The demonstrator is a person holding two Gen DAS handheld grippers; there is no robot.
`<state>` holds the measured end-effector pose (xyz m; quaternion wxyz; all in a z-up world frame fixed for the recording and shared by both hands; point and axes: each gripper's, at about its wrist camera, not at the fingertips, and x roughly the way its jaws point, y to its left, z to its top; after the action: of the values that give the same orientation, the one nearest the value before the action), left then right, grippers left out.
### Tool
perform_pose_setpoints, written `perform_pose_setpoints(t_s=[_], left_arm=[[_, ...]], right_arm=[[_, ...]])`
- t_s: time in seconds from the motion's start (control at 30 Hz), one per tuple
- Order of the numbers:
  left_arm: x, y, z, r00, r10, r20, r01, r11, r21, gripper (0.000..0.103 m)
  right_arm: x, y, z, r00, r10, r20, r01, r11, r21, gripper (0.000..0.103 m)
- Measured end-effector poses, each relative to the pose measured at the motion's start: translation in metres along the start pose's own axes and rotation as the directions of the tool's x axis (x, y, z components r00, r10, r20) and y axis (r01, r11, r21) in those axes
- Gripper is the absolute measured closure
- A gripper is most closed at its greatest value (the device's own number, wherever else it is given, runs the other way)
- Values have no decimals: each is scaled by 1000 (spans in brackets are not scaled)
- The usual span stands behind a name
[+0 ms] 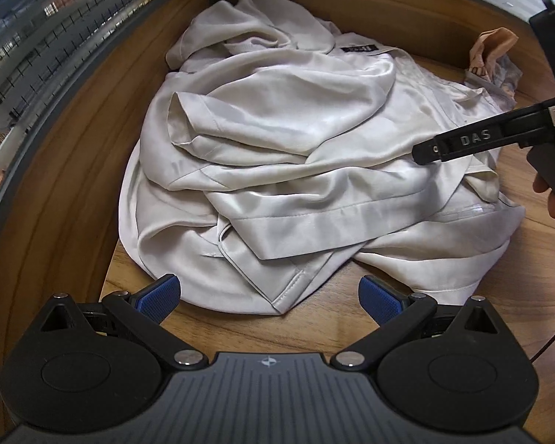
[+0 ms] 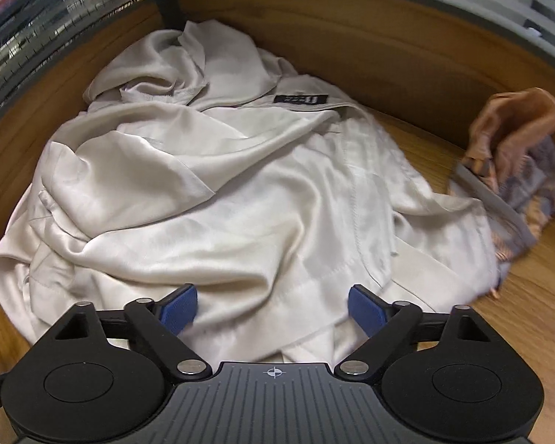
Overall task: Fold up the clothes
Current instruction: 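Reach the right tool into the cream shirt and close on its fabric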
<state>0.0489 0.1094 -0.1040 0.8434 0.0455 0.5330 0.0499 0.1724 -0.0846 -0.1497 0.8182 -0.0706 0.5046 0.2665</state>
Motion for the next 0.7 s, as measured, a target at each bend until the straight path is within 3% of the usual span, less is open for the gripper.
perform_pose_setpoints(t_s=[0.1,0.17,0.23,0.43,0.7], left_arm=[[0,1,2,1000,9,3,-9,1000,1,0],[-2,2,3,1000,13,9,-13,1000,-1,0],[-4,4,4,1000,13,15,-13,1000,-5,0],[-13,3,4,999,14,39,-14,1000,-1,0],[-31,-12,2,998,0,62,-1,1000,16,0]], right_arm=[[7,4,4,1000,-16,-1,16,999,-37,43],[4,5,7,1000,-3,8,4,997,-76,79],[-4,2,9,999,25,21,-23,997,-74,90],[-46,-8,-1,997,55,60,-50,995,-88,95],[-114,-40,-51,998,7,70,-5,1000,-31,96]])
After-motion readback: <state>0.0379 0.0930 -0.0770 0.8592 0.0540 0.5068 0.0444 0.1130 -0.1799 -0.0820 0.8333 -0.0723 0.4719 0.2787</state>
